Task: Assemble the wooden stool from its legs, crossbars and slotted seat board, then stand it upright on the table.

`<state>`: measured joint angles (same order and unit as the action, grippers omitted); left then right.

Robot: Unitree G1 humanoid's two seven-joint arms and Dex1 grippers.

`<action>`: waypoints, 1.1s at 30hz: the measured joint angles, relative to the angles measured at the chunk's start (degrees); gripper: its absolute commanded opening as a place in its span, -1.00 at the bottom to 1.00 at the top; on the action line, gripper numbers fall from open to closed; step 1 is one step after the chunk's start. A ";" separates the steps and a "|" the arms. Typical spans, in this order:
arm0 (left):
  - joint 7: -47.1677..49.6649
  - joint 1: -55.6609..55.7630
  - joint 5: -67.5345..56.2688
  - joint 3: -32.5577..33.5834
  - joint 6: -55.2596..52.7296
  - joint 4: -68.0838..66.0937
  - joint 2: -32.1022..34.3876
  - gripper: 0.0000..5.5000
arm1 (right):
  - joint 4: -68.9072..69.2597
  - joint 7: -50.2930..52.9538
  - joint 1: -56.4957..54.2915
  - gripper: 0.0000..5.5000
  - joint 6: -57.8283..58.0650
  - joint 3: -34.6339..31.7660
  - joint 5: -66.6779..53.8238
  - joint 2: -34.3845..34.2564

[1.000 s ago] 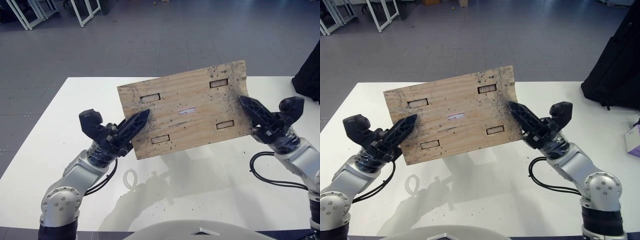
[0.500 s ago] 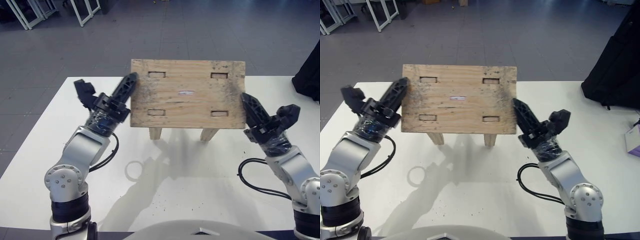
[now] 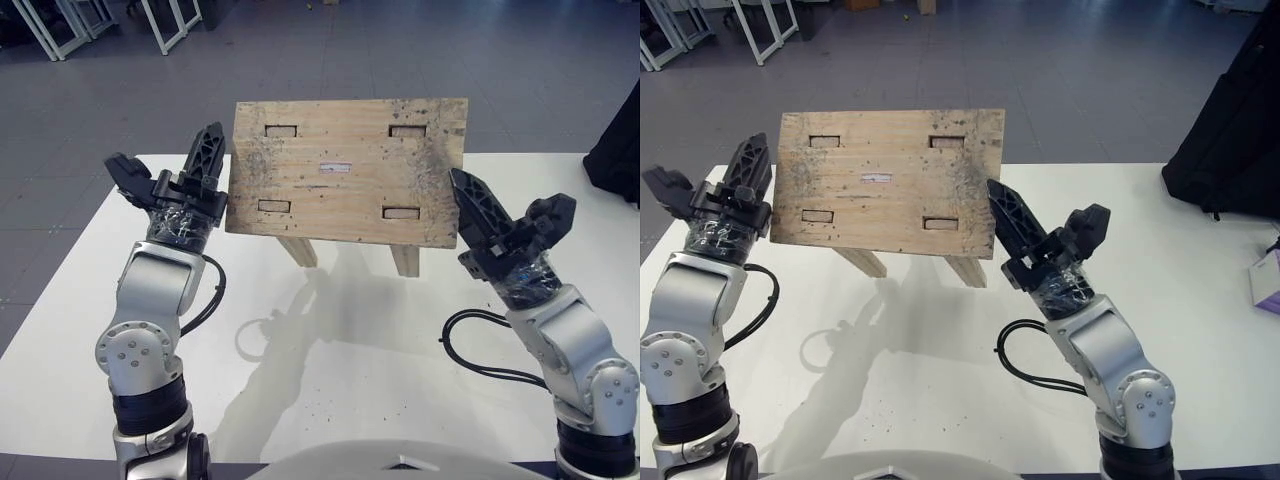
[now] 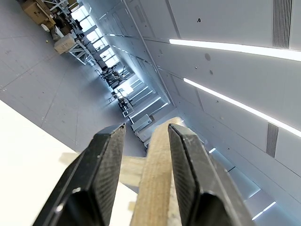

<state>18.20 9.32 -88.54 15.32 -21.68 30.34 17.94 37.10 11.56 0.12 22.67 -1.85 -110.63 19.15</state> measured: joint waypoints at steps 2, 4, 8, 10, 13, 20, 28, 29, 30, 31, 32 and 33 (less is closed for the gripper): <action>0.92 1.19 0.00 -0.41 0.39 0.91 -0.57 -0.40 | -0.55 4.93 0.14 -0.54 -0.44 0.00 -0.39 -2.39; 1.20 1.85 0.00 -0.42 0.87 1.49 -0.66 -0.40 | -0.48 9.26 0.02 -0.54 -1.40 0.00 -1.09 -5.85; 1.22 2.30 0.00 -0.46 1.66 1.88 -0.83 -0.40 | -0.39 17.74 -2.33 -0.54 -2.99 -0.49 -1.62 -11.31; 1.22 2.25 0.44 -0.95 1.74 2.06 -0.86 -0.40 | -0.27 23.76 -4.93 -0.54 -4.13 -1.54 -1.60 -13.73; 1.22 1.52 1.66 -1.66 1.75 2.71 -1.13 -0.40 | -0.03 29.82 -7.27 -0.54 -4.99 -2.58 -1.67 -14.73; 1.17 -0.55 7.23 -3.28 1.36 2.79 -1.67 -0.40 | 0.12 40.99 -12.07 -0.54 -5.04 -3.20 -1.53 -15.77; -0.64 -1.49 14.15 -4.22 0.09 1.90 -1.54 -0.40 | -1.92 35.57 -9.48 -0.14 0.51 -3.37 -2.04 -7.54; -0.98 -1.53 14.66 -4.28 -0.01 1.90 -1.55 -0.40 | -2.25 34.73 -9.13 -0.07 1.00 -3.39 -2.06 -6.97; -1.47 -1.63 15.16 -4.38 -0.19 1.92 -1.55 -0.40 | -2.76 32.86 -8.41 -0.02 1.83 -3.42 -2.08 -5.69; -1.83 -1.67 15.82 -4.52 -0.41 1.94 -1.54 -0.40 | -3.10 30.73 -7.63 0.09 2.96 -3.55 -2.07 -3.91; -2.42 -1.66 17.27 -4.75 -0.46 1.96 -1.46 -0.40 | -3.56 28.07 -6.69 0.10 3.96 -3.61 -2.01 -2.19; -3.03 -1.65 18.22 -4.89 -0.50 1.97 -1.32 -0.40 | -4.00 26.33 -6.12 0.10 4.40 -3.63 -1.85 -1.51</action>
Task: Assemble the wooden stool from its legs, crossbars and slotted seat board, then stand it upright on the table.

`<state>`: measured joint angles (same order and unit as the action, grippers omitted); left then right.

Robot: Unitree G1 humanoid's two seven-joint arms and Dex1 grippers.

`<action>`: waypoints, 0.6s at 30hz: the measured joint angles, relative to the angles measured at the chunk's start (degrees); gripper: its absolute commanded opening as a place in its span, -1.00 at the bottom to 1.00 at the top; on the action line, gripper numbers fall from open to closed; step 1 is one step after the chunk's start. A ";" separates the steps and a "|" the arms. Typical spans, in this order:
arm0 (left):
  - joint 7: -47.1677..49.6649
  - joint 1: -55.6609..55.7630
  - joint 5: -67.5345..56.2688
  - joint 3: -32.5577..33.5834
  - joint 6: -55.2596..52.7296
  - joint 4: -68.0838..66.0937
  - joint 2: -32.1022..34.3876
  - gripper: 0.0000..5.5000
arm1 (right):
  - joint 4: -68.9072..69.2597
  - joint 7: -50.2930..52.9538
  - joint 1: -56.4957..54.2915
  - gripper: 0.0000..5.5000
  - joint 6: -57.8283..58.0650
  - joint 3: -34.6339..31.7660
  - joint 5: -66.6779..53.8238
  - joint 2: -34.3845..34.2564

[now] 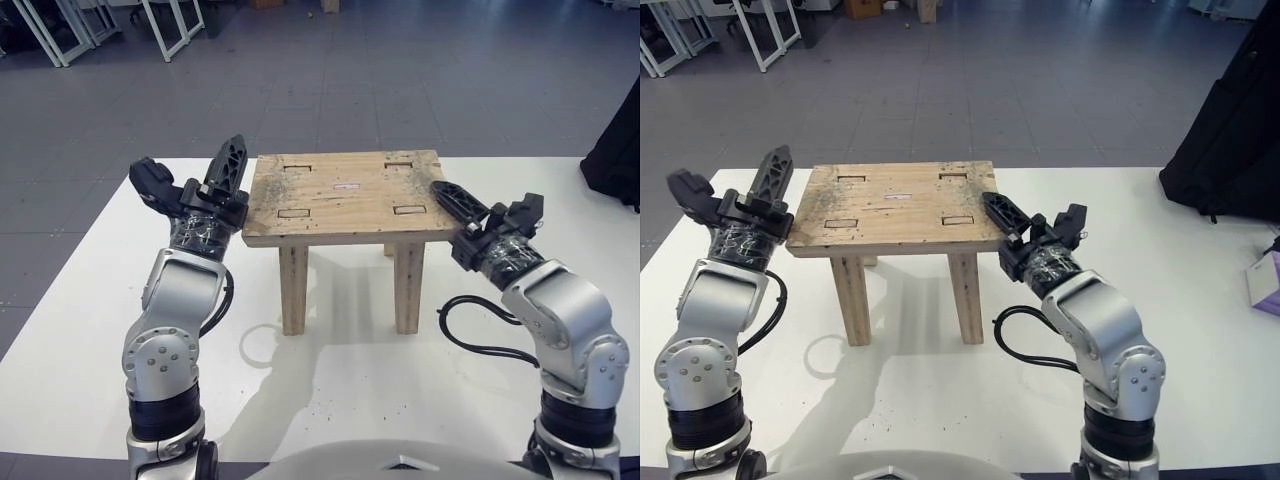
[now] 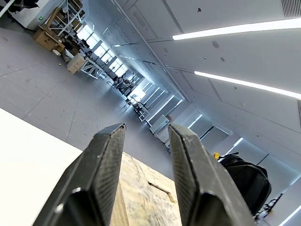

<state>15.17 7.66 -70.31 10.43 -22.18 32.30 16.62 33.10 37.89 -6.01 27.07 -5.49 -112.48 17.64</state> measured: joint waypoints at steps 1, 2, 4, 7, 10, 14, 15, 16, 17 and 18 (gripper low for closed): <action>-0.50 0.02 0.91 -0.09 -0.07 0.00 0.19 -0.40 | -0.25 -1.61 0.27 0.10 0.52 -0.05 0.36 0.77; -0.99 0.02 1.93 -0.20 -0.25 0.00 0.51 -0.40 | -0.70 -3.97 0.40 0.10 1.20 -0.07 0.99 1.77; -1.79 0.10 3.66 -0.34 -0.48 -0.17 0.80 -0.40 | -1.28 -7.59 0.28 0.10 2.38 -0.10 3.12 3.49; -2.63 0.98 5.28 -0.39 -1.11 -0.63 0.80 -0.40 | -2.44 -10.16 -0.51 0.10 2.60 -0.52 4.91 3.96; -2.93 1.86 5.41 -0.42 -1.96 -0.51 0.76 -0.40 | -4.26 -13.16 -1.59 0.10 2.96 -1.26 7.16 4.99; -4.87 2.63 5.18 1.15 -2.28 2.05 1.86 -0.40 | -6.83 -17.90 -2.55 0.10 4.32 -4.18 6.36 6.58; -5.10 2.62 5.20 1.73 -2.33 2.30 2.25 -0.40 | -7.21 -18.82 -2.61 0.10 4.61 -4.89 5.75 7.27; -5.23 2.62 5.27 2.23 -2.40 2.31 2.55 -0.40 | -7.45 -19.69 -2.76 0.10 4.96 -5.34 5.35 7.79; -5.30 2.62 5.46 3.07 -2.45 2.33 3.15 -0.40 | -7.63 -20.68 -3.12 0.10 5.41 -5.80 5.44 8.35; -5.30 2.63 5.87 3.96 -2.45 2.43 4.09 -0.40 | -7.83 -21.85 -3.79 0.10 5.66 -6.05 6.88 9.01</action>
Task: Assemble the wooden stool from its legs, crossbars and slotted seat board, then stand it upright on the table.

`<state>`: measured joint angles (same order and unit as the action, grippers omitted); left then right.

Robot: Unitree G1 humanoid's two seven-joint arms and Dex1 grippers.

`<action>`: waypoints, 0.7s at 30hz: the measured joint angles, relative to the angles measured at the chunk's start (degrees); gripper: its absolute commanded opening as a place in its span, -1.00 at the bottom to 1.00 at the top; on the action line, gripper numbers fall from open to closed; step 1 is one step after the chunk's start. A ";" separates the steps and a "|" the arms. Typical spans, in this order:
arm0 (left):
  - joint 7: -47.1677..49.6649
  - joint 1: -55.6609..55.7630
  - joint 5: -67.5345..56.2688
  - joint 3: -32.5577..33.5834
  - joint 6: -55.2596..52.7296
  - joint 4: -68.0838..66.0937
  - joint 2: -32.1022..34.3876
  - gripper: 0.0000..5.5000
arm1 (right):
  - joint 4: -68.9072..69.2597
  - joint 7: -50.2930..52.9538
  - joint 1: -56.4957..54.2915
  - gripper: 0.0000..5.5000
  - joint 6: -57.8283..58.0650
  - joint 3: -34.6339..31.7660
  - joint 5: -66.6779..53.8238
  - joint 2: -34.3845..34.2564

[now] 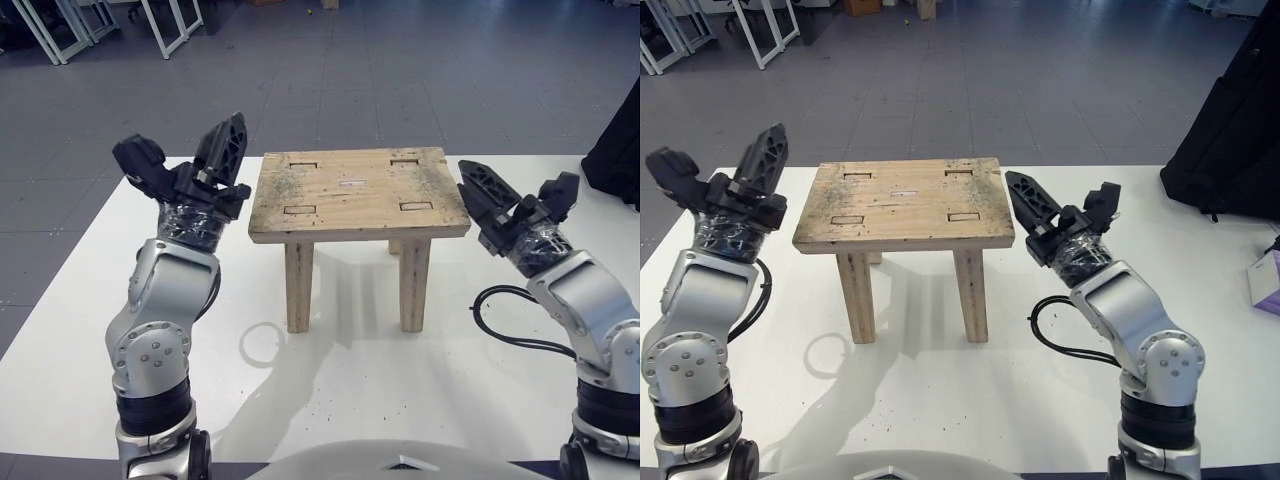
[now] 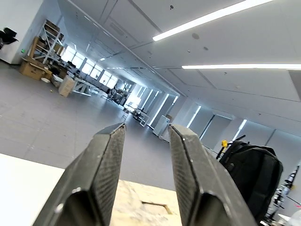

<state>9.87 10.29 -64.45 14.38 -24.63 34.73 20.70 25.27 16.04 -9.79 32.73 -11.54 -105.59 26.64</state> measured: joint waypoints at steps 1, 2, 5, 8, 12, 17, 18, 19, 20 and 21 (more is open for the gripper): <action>0.01 0.00 0.63 0.83 0.00 0.23 0.37 -0.40 | -0.09 -0.94 -0.59 0.10 0.04 -0.32 1.95 0.63; 0.01 0.01 1.80 1.50 0.01 0.61 1.11 -0.40 | -0.26 -2.29 -1.20 0.10 0.00 -0.75 4.72 1.24; 0.01 -0.16 9.95 2.07 0.50 0.49 3.60 -0.40 | -1.30 -5.63 -1.72 0.10 -2.71 -0.04 21.72 3.05; 0.01 -3.02 22.36 1.13 3.12 -3.35 5.43 -0.40 | -4.10 -9.37 -1.37 0.10 -8.99 4.13 40.93 3.73; -0.28 -8.16 41.01 -4.83 11.41 -11.44 6.44 -0.40 | -11.63 -14.60 -0.06 0.10 -20.29 13.34 64.93 3.07; -7.06 -13.05 51.84 -9.71 26.32 -24.32 2.85 -0.19 | -20.88 -18.47 0.80 0.11 -32.23 18.91 85.31 -1.62; -8.27 -13.04 52.34 -9.76 28.35 -25.68 2.03 -0.12 | -21.61 -19.07 0.77 0.11 -33.34 18.94 87.05 -2.40; -9.10 -13.02 52.49 -9.81 29.60 -26.61 1.58 -0.06 | -22.11 -19.12 0.76 0.11 -34.08 18.79 88.05 -3.12; -10.17 -12.92 52.92 -9.85 30.47 -28.08 0.77 -0.02 | -22.80 -19.04 0.76 0.11 -34.70 18.49 89.65 -4.34; -10.85 -12.84 52.90 -9.79 31.02 -28.80 0.31 0.03 | -23.14 -19.00 0.75 0.11 -34.89 18.17 90.19 -4.79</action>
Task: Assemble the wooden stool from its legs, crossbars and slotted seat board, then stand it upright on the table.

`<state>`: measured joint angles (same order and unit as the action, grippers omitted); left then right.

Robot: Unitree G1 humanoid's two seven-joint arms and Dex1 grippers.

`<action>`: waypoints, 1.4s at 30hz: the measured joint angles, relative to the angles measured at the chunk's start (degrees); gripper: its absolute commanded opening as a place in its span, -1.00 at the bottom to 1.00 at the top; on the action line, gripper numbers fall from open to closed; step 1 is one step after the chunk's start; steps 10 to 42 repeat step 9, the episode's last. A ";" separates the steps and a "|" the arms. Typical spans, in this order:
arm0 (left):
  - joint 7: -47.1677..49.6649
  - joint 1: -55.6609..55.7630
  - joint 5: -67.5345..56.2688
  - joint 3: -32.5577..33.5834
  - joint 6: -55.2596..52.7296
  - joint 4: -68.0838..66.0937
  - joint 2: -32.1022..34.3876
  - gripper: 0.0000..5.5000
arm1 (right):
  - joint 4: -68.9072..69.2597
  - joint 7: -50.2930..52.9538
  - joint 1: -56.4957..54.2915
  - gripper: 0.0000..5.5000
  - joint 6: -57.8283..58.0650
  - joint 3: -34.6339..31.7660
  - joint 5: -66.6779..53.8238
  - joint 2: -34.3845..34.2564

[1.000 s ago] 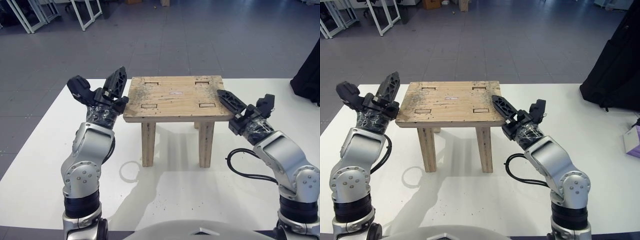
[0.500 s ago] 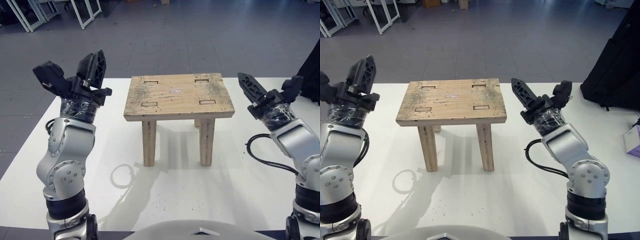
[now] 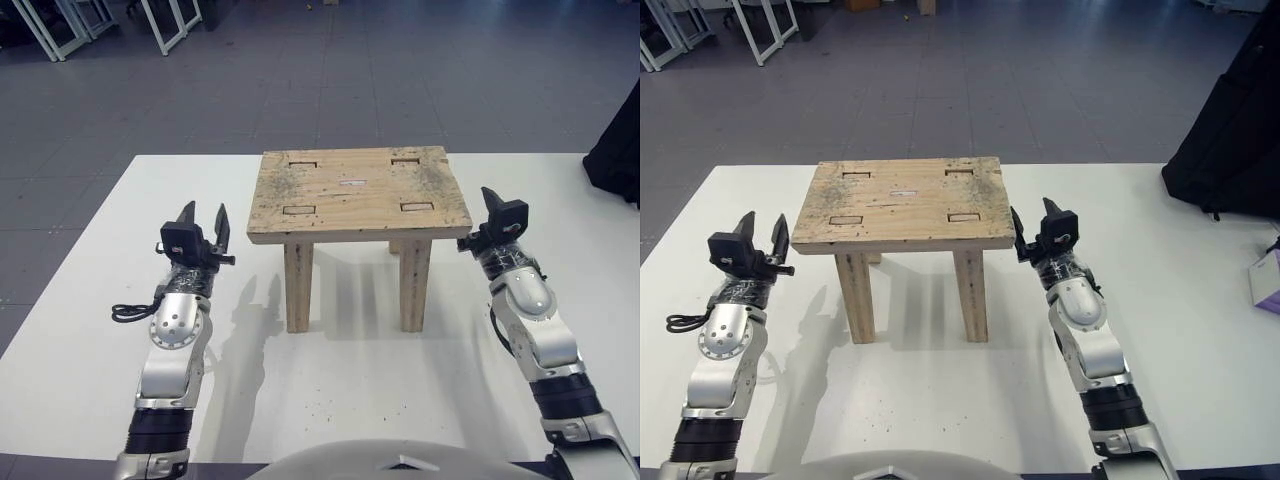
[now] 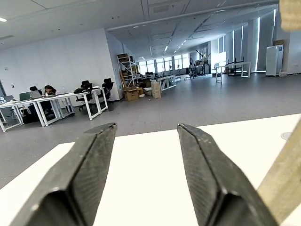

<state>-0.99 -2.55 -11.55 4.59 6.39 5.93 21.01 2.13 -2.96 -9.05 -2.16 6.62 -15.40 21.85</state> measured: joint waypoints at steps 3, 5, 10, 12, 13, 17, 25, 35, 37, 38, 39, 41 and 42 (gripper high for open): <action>-2.19 0.66 0.51 0.02 1.12 -1.90 -1.18 0.18 | -0.57 -0.02 0.01 0.11 -0.69 -1.21 2.27 -1.75; -3.64 1.54 0.72 -0.18 1.58 -2.55 -1.81 0.30 | -0.94 -0.09 -0.01 0.11 -1.30 -1.63 3.88 -3.31; -5.00 2.87 2.85 -0.39 2.05 -3.50 -2.46 0.30 | -2.49 -0.16 -0.05 0.11 -1.54 -2.90 6.25 -5.11; -5.00 2.87 2.85 -0.39 2.05 -3.50 -2.46 0.30 | -2.49 -0.16 -0.05 0.11 -1.54 -2.90 6.25 -5.11; -5.00 2.87 2.85 -0.39 2.05 -3.50 -2.46 0.30 | -2.49 -0.16 -0.05 0.11 -1.54 -2.90 6.25 -5.11; -5.00 2.87 2.85 -0.39 2.05 -3.50 -2.46 0.30 | -2.49 -0.16 -0.05 0.11 -1.54 -2.90 6.25 -5.11; -5.00 2.87 2.85 -0.39 2.05 -3.50 -2.46 0.30 | -2.49 -0.16 -0.05 0.11 -1.54 -2.90 6.25 -5.11; -5.00 2.87 2.85 -0.39 2.05 -3.50 -2.46 0.30 | -2.49 -0.16 -0.05 0.11 -1.54 -2.90 6.25 -5.11; -5.00 2.87 2.85 -0.39 2.05 -3.50 -2.46 0.30 | -2.49 -0.16 -0.05 0.11 -1.54 -2.90 6.25 -5.11; -5.00 2.87 2.85 -0.39 2.05 -3.50 -2.46 0.30 | -2.49 -0.16 -0.05 0.11 -1.54 -2.90 6.25 -5.11; -5.00 2.87 2.85 -0.39 2.05 -3.50 -2.46 0.30 | -2.49 -0.16 -0.05 0.11 -1.54 -2.90 6.25 -5.11; -5.00 2.87 2.85 -0.39 2.05 -3.50 -2.46 0.30 | -2.49 -0.16 -0.05 0.11 -1.54 -2.90 6.25 -5.11; -5.00 2.87 2.85 -0.39 2.05 -3.50 -2.46 0.30 | -2.49 -0.16 -0.05 0.11 -1.54 -2.90 6.25 -5.11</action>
